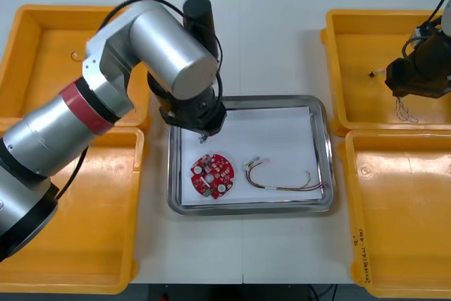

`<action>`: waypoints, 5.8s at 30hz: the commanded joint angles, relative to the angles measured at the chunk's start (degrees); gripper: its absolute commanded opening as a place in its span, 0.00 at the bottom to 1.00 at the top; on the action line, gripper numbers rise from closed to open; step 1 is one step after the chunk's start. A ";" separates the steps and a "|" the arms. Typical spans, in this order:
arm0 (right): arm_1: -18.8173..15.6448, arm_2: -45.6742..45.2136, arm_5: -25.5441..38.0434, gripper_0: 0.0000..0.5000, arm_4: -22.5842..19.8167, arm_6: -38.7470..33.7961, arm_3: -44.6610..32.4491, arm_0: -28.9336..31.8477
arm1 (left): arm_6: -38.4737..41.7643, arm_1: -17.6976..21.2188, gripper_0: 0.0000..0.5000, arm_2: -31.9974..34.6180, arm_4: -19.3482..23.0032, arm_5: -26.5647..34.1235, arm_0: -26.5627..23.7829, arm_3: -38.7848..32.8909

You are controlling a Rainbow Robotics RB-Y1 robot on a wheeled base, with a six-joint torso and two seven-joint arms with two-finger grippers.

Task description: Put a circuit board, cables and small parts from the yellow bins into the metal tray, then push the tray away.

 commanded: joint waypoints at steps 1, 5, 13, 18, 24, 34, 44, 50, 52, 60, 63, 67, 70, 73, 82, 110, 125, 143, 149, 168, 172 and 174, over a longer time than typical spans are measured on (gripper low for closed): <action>-0.99 -3.31 6.08 0.00 0.95 -2.06 -6.28 -2.47 | 1.71 -0.46 1.00 5.98 0.97 4.83 -5.30 -2.03; -0.99 -4.71 12.06 0.00 1.12 -2.06 -10.85 -2.47 | -0.04 -0.11 1.00 9.67 0.44 8.34 -6.18 -1.94; -0.81 -5.15 20.63 0.00 0.51 -2.50 -19.82 -2.47 | -8.13 0.51 1.00 18.11 -3.86 13.14 -6.18 -0.54; -0.11 -4.80 20.63 0.00 -0.46 -2.50 -25.97 -2.47 | -12.79 2.61 1.00 21.98 -4.39 13.14 -6.53 2.28; -0.02 -2.43 20.63 0.00 -4.50 -2.94 -31.86 -2.47 | -17.53 4.37 1.00 26.55 -7.03 13.14 -6.71 6.23; -0.02 4.69 20.63 0.00 -12.59 -4.26 -37.22 -2.38 | -24.56 7.19 1.00 30.59 -11.07 5.97 -7.24 15.81; -0.02 12.95 20.63 0.00 -20.24 -4.00 -43.81 -2.38 | -26.67 8.06 1.00 31.21 -12.48 -2.64 -8.47 24.51; 0.15 19.45 20.63 0.00 -22.08 -2.68 -48.03 -2.38 | -27.90 7.98 1.00 31.21 -12.65 -9.32 -9.26 30.49; 0.24 21.04 20.63 0.00 -22.26 -1.45 -48.56 -2.38 | -28.34 7.98 1.00 31.21 -12.65 -10.73 -9.52 31.98; 2.88 24.55 20.58 0.00 -20.76 10.59 -48.56 -2.30 | -29.57 7.71 1.00 30.68 -12.92 -14.95 -9.61 35.67; 4.02 26.75 19.97 0.00 -19.18 14.64 -48.64 -2.30 | -29.75 7.71 1.00 29.19 -12.83 -17.14 -9.61 37.08; 5.34 29.91 18.21 0.00 -16.98 17.89 -48.38 -1.94 | -30.28 7.71 1.00 27.60 -12.48 -21.01 -9.61 39.37; 6.04 30.88 16.19 0.00 -16.72 18.94 -48.21 -0.10 | -30.72 7.71 1.00 27.43 -12.39 -22.77 -9.61 40.51; 6.13 31.94 13.82 0.00 -16.02 22.55 -48.21 2.10 | -31.33 7.62 1.00 27.43 -12.48 -24.35 -9.61 41.56; 6.22 34.48 10.12 0.00 -11.97 25.36 -48.12 5.53 | -32.91 7.27 1.00 27.34 -13.18 -27.87 -9.61 44.20; 8.33 39.49 -3.94 0.00 -1.08 27.12 -41.35 11.85 | -34.67 6.48 1.00 27.34 -11.95 -33.14 -9.52 49.03; 7.45 39.67 -6.57 0.52 0.68 26.76 -41.26 13.52 | -35.02 6.57 1.00 27.60 -11.34 -32.88 -9.17 48.95; 6.92 32.64 -4.11 1.00 -4.15 26.68 -41.26 12.29 | -35.29 6.57 0.00 26.73 -11.16 -32.88 -8.91 48.95; 7.71 28.95 4.68 1.00 -6.52 25.71 -41.26 7.99 | -35.29 6.57 0.00 26.73 -11.16 -32.79 -8.91 48.95; 8.50 16.03 20.63 1.00 -11.62 12.79 -42.76 -0.54 | -36.34 9.38 0.00 32.79 -13.09 -17.14 -8.91 38.66; 7.01 14.80 20.63 1.00 -12.15 6.90 -44.43 -0.89 | -36.52 9.91 0.00 34.64 -13.71 -13.63 -8.99 35.94; 6.13 14.71 20.63 1.00 -12.41 4.26 -45.13 -0.80 | -36.52 10.17 0.00 34.90 -13.97 -12.13 -8.99 34.80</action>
